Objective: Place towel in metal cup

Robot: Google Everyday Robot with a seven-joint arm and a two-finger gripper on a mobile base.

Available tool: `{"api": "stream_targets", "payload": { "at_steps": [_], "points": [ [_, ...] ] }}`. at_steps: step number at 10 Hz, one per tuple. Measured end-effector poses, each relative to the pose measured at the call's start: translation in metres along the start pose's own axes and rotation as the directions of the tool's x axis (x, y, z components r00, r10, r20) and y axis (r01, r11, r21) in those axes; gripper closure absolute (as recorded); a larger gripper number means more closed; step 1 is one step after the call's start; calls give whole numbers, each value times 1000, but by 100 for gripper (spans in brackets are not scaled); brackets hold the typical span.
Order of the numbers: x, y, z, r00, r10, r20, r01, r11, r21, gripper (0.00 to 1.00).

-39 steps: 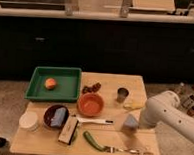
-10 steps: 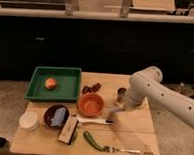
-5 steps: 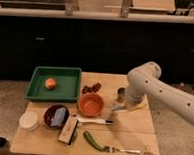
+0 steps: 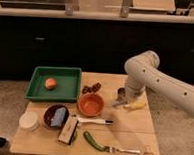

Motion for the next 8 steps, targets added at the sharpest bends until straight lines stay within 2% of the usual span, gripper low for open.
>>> {"api": "stream_targets", "payload": {
  "at_steps": [4,8],
  "points": [
    [2,-7,-24,1000,-6,-5,6,1000,-13,97],
    [-1,-18,-48,1000,-21,-15,21,1000,-2,97]
  ]
}}
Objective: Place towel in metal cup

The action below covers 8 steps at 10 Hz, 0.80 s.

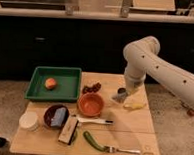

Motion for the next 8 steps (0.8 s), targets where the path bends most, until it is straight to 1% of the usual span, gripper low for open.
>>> {"api": "stream_targets", "payload": {
  "at_steps": [3,5,6,8],
  "points": [
    [-1,-7,-15,1000,0,-18,0,1000,7,97],
    [2,-12,-22,999,14,-31,-14,1000,7,97],
    [4,-16,-25,999,25,-38,-25,1000,4,97],
    [9,-27,-25,998,46,-48,-46,999,-14,97]
  ]
}}
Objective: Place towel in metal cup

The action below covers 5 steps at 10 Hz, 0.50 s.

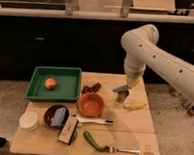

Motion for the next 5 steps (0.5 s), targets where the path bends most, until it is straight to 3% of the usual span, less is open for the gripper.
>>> {"api": "stream_targets", "payload": {
  "at_steps": [5],
  "points": [
    [18,-12,11,1000,28,-5,-29,998,-51,97]
  ]
}}
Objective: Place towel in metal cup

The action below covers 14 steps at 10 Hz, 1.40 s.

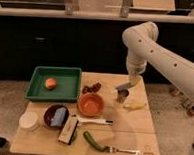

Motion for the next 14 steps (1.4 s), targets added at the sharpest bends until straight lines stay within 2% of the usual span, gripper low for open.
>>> {"api": "stream_targets", "payload": {
  "at_steps": [3,4,6,10,14],
  "points": [
    [7,-3,11,998,-44,36,46,998,-36,97],
    [8,-6,17,995,-81,55,84,995,-53,97],
    [6,-11,20,989,-126,81,131,989,-61,97],
    [4,-16,30,965,-221,143,232,970,-70,97],
    [10,-17,45,954,-238,181,255,964,-75,97]
  ]
}}
